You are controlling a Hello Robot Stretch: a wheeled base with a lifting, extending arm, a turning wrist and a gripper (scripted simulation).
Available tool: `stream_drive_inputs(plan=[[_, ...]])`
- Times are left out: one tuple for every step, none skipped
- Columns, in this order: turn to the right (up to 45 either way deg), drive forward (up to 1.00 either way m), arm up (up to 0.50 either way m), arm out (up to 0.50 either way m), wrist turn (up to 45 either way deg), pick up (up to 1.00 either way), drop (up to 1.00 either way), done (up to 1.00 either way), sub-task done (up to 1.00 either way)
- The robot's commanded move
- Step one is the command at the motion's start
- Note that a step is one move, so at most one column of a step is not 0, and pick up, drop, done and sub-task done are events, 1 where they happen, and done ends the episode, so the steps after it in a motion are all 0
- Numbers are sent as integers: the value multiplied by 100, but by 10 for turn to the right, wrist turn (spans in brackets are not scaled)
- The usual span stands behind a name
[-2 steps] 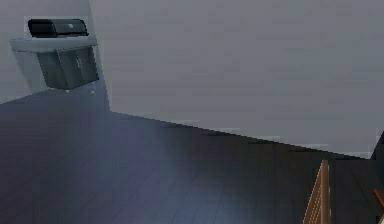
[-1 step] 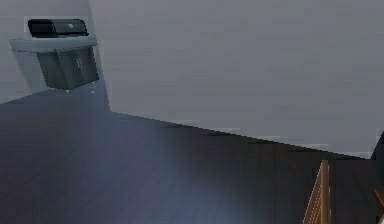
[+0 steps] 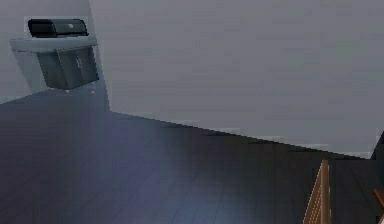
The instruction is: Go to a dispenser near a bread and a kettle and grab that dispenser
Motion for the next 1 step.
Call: stream_drive_inputs(plan=[[0,0,0,30,0,0,0,0,0]])
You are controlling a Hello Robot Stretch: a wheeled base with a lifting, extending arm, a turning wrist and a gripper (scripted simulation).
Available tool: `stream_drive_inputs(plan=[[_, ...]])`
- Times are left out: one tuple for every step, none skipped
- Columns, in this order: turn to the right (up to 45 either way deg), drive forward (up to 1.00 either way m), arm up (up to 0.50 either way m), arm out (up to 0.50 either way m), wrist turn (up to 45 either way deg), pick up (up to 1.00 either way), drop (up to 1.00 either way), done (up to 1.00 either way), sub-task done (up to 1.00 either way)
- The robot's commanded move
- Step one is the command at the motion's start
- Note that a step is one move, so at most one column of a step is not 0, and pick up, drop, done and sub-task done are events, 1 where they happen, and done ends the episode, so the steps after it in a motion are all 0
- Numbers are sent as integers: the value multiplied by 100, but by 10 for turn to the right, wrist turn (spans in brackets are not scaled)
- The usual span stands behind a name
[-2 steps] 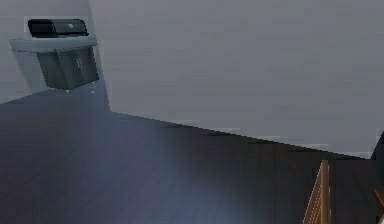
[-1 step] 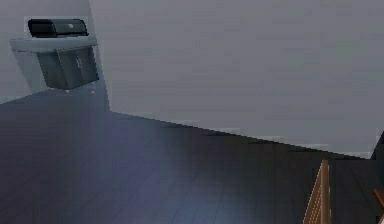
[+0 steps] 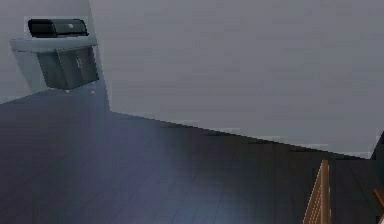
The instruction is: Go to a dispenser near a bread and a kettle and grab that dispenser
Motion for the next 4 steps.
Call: stream_drive_inputs(plan=[[0,0,0,0,450,0,0,0,0],[0,0,0,0,450,0,0,0,0],[0,0,0,0,450,0,0,0,0],[0,0,0,0,210,0,0,0,0]])
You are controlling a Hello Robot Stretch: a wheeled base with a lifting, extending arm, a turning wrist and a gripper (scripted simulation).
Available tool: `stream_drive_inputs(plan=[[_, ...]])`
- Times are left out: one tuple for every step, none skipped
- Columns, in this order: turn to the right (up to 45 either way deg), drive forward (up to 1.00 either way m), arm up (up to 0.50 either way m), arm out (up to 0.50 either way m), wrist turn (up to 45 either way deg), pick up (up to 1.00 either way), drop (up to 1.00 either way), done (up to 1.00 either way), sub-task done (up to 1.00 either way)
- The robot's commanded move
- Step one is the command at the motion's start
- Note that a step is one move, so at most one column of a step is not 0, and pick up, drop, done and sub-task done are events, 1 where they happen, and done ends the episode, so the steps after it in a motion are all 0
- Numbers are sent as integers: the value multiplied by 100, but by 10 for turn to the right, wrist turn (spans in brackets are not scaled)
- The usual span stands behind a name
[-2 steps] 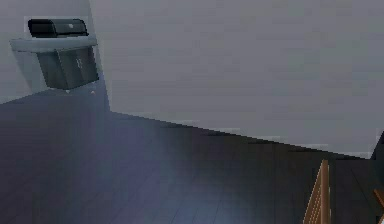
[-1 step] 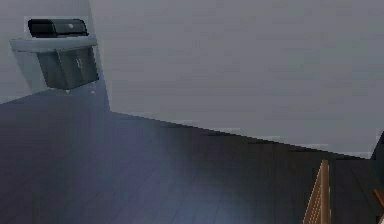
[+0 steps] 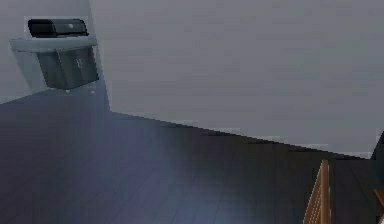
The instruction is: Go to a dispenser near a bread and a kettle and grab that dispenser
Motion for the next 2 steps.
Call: stream_drive_inputs(plan=[[0,0,-30,0,0,0,0,0,0],[0,0,0,0,0,100,0,0,0]])
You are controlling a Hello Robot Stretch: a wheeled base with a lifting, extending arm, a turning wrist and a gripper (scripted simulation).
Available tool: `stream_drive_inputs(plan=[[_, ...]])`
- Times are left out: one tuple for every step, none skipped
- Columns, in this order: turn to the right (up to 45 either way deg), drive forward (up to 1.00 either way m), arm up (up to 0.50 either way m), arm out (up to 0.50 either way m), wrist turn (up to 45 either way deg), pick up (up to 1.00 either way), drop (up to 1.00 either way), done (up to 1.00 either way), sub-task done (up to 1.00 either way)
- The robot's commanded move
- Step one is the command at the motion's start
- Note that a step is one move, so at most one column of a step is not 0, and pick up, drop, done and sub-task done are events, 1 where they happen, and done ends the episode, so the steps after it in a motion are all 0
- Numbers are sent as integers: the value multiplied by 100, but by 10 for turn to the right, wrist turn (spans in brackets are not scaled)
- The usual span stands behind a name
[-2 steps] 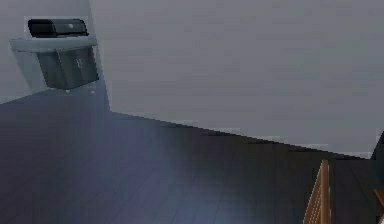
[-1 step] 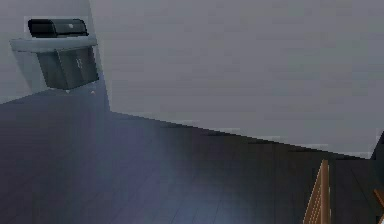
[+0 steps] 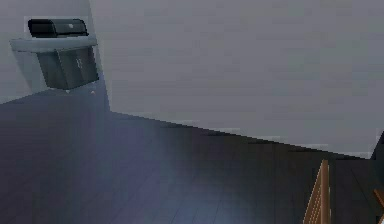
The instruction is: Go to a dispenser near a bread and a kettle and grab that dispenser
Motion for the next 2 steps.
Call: stream_drive_inputs(plan=[[0,0,10,0,0,0,0,0,0],[0,0,0,0,0,0,0,100,0]])
